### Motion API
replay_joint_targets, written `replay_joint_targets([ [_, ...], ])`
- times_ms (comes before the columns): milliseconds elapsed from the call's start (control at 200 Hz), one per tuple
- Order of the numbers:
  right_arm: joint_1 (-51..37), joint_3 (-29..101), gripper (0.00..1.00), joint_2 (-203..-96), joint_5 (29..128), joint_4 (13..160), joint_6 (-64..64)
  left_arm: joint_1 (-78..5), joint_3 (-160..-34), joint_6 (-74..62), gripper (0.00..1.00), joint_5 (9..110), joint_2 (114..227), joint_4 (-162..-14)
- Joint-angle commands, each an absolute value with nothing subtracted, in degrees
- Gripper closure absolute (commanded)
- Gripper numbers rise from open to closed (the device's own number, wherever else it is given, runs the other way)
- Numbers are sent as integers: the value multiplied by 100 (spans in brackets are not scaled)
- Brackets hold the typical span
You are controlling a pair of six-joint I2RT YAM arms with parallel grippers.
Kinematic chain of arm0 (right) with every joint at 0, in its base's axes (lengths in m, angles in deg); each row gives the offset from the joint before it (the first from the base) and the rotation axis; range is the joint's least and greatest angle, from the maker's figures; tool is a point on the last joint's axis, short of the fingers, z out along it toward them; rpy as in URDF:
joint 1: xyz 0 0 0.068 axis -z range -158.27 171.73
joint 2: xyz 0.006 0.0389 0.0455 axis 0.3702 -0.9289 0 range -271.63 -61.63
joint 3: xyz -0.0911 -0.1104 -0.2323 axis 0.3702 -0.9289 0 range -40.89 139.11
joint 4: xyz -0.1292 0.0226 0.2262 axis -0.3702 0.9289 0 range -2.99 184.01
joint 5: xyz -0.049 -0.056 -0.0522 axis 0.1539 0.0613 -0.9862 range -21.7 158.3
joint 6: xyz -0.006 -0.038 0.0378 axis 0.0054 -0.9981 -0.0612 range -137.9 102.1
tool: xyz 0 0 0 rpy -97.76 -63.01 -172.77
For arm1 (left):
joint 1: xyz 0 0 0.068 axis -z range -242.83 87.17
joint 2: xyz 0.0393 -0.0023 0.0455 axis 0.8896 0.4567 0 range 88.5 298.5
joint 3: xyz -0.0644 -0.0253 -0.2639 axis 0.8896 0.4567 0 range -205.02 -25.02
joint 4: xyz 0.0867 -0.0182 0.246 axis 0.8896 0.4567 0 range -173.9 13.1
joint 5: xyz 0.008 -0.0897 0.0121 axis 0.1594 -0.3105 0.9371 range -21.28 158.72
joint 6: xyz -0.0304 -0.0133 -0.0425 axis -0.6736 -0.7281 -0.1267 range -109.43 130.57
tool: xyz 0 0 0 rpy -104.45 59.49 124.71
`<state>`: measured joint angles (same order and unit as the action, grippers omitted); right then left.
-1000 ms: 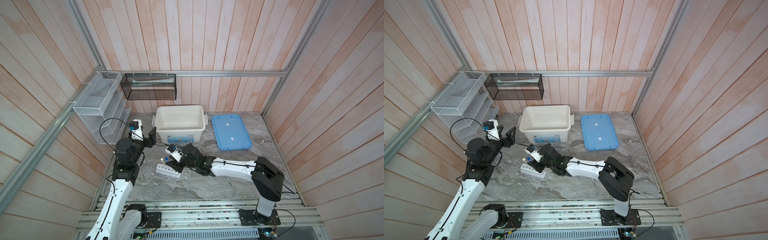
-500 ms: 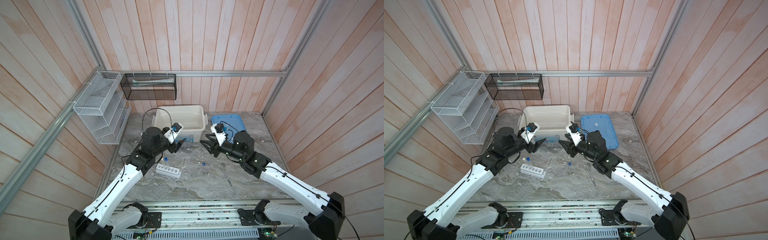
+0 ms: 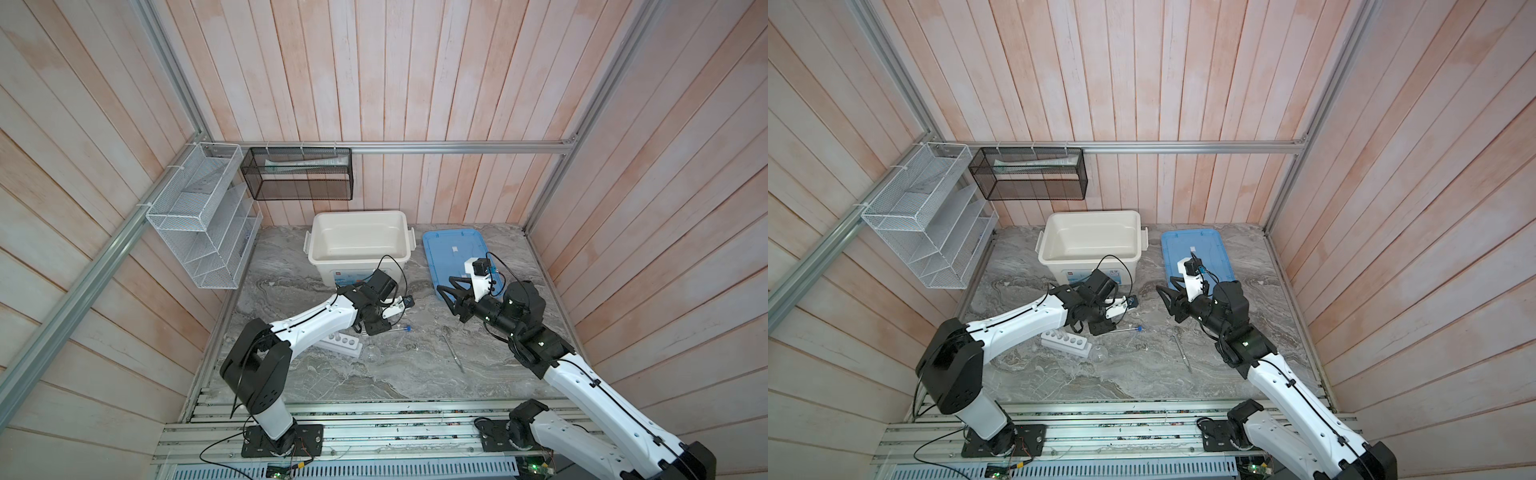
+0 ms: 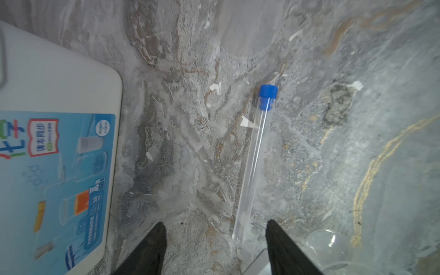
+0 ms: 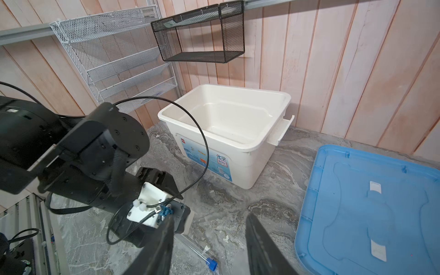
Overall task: Organize the chemistry lab equipment
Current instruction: 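Reach the left gripper over the loose blue-capped tube while the right arm draws back, then lower the left gripper and close it around the blue-capped glass tube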
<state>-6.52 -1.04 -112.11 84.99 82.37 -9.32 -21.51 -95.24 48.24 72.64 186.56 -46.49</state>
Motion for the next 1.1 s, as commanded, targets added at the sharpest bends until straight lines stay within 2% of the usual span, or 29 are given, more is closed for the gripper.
replay_joint_targets([
  [0,-525,-249,50,-11076,8691,8104,-841,-2118,-9908,4975,33,7420,18898,-4418],
  [275,-359,-446,50,-11060,8827,7939,-813,-2100,-10203,5049,36,7001,19523,-4213],
  [540,-323,-504,50,-11124,8826,7922,-858,-2064,-9730,5178,37,6770,19450,-4642],
  [1095,-262,-580,50,-11169,8843,7805,-815,-2055,-9767,5221,39,6545,19744,-4574],
])
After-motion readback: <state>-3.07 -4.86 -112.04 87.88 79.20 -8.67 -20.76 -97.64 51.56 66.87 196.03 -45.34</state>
